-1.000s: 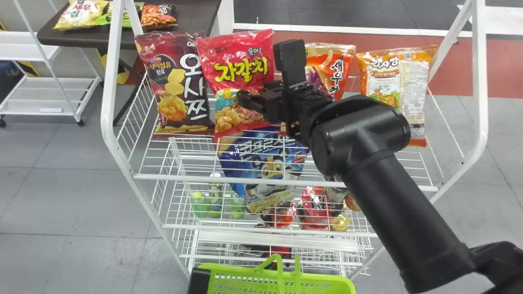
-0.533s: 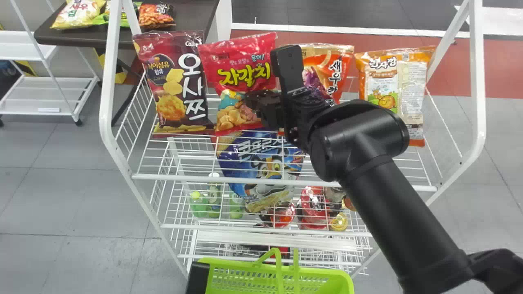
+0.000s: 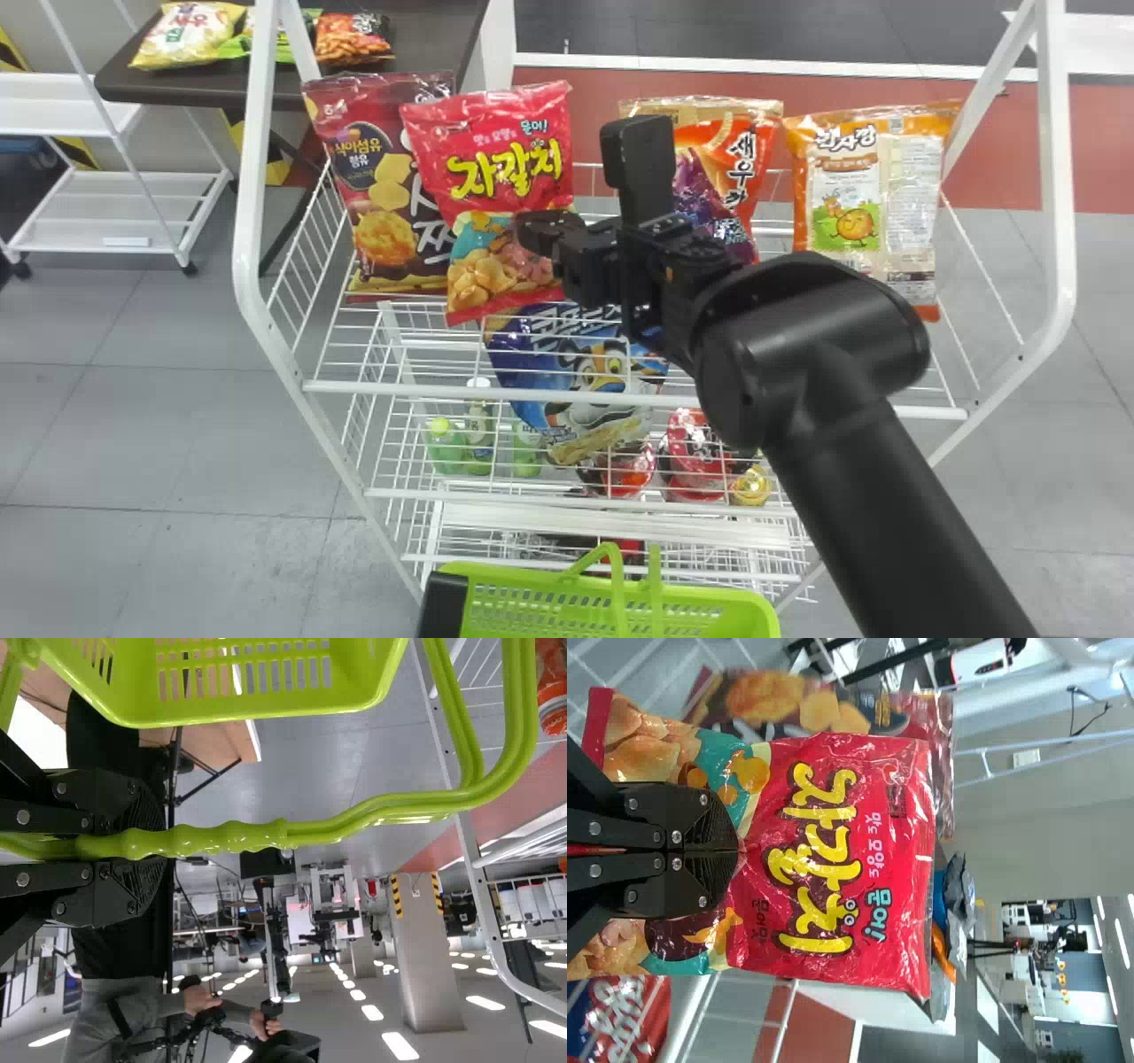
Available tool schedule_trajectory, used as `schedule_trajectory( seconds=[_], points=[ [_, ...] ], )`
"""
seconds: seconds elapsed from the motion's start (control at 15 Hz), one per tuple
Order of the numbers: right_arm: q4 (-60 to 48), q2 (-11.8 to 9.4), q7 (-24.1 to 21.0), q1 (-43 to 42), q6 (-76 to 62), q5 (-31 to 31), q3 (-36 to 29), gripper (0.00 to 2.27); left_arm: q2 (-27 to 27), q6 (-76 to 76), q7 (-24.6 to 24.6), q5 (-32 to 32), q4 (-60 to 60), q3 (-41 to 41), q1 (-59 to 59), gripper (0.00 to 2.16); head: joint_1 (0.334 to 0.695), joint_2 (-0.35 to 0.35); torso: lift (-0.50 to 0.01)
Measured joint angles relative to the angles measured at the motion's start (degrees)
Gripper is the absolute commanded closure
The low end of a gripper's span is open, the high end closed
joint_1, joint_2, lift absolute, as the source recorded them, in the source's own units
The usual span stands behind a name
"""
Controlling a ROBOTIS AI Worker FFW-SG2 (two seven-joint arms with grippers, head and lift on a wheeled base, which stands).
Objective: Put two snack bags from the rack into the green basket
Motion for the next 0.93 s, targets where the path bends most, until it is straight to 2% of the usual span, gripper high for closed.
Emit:
schedule_trajectory(
  seconds=[0.13,0.27,0.47,0.53,0.73,0.8,0.93],
  points=[
    [-8.19,-0.78,-1.33,4.37,4.25,0.5,-0.11,2.16,0.0,-0.01,-0.13,0.0,-0.29,-0.09,0.02,2.11,0.695,0.016,-0.007],
    [-17.41,-3.07,-1.86,9.26,9.01,0.56,-0.2,2.16,0.04,-0.01,-0.34,0.0,-0.8,-0.11,0.17,2.11,0.695,-0.001,-0.007],
    [-32.9,-8.66,-3.13,18.55,14.83,-0.14,-2.89,2.17,0.08,-0.01,-0.45,0.0,-1.63,-0.11,0.39,2.11,0.695,-0.072,-0.007],
    [-37.83,-10.65,-3.83,22.64,14.85,-0.3,-4.54,2.16,0.09,-0.01,-0.36,0.0,-1.9,-0.15,0.46,2.11,0.695,-0.136,-0.007],
    [-48.0,-14.95,-4.06,34.86,12.72,-1.68,-11.62,2.16,0.09,-0.01,0.23,-0.02,-2.47,-0.33,0.52,2.11,0.695,-0.242,-0.007],
    [-51.47,-16.45,-3.38,40.18,11.88,-3.54,-15.7,2.16,0.09,-0.01,0.36,-0.02,-2.58,-0.27,0.53,2.11,0.695,-0.327,-0.007],
    [-57.25,-19.72,-2.25,50.86,8.39,-8.59,-24.84,2.16,-0.06,-0.28,0.48,-0.01,-2.74,0.45,0.88,2.11,0.695,-0.35,-0.007]
  ],
)
